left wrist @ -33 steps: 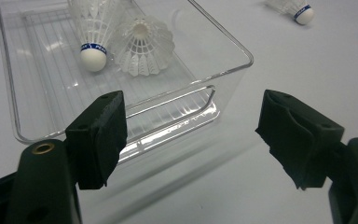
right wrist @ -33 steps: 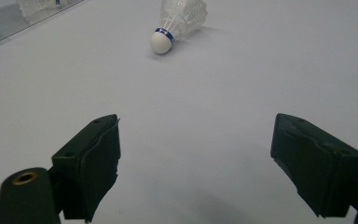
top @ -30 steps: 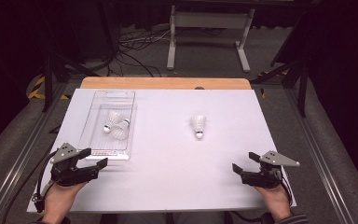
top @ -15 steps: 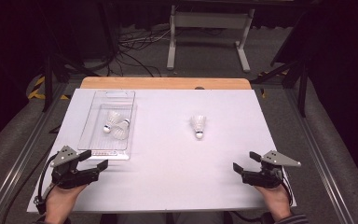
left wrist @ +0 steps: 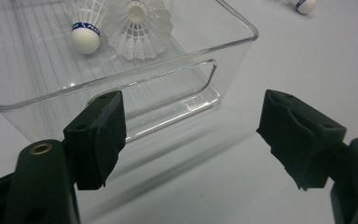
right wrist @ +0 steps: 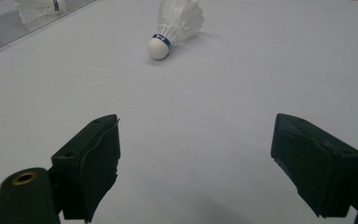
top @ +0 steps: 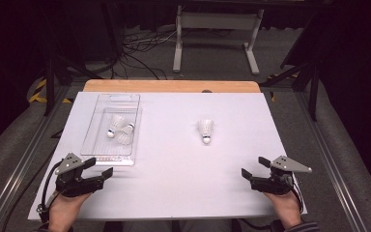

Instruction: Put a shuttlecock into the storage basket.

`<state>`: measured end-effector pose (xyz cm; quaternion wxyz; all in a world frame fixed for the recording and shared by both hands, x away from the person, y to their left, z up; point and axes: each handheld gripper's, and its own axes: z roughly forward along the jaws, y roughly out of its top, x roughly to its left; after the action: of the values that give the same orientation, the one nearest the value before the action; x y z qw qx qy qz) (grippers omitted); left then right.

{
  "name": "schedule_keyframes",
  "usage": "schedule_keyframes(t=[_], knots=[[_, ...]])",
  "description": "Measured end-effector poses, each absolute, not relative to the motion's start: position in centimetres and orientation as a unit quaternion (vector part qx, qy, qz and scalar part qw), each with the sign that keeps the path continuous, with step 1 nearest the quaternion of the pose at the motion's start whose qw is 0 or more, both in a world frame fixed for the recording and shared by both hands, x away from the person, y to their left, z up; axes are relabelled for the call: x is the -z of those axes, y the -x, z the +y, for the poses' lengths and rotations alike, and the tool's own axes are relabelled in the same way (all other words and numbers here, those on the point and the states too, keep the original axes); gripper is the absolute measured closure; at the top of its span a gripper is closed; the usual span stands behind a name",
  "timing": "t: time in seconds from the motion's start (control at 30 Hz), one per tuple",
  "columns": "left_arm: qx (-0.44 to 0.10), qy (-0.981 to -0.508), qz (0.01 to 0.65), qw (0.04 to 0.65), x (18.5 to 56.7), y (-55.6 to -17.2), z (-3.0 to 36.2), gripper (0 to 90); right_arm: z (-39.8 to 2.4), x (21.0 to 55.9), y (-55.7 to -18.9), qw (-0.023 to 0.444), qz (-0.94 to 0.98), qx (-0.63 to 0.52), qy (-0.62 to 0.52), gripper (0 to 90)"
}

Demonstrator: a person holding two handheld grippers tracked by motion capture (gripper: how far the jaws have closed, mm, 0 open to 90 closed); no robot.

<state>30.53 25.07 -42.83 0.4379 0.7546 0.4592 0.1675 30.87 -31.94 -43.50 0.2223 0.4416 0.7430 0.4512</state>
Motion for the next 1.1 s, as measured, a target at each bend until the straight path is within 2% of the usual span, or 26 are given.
schedule_keyframes(t=[0.67,1.1], knots=[[-0.162,-0.756,0.461,0.436,43.0,-30.5,25.1,23.9,-31.9,43.1,-30.9,0.22,0.737,-0.468,-0.435,15.3],[-0.163,-0.755,0.459,0.439,42.9,-30.5,25.1,23.9,-30.5,41.9,-31.9,0.222,0.735,-0.484,-0.42,14.2]])
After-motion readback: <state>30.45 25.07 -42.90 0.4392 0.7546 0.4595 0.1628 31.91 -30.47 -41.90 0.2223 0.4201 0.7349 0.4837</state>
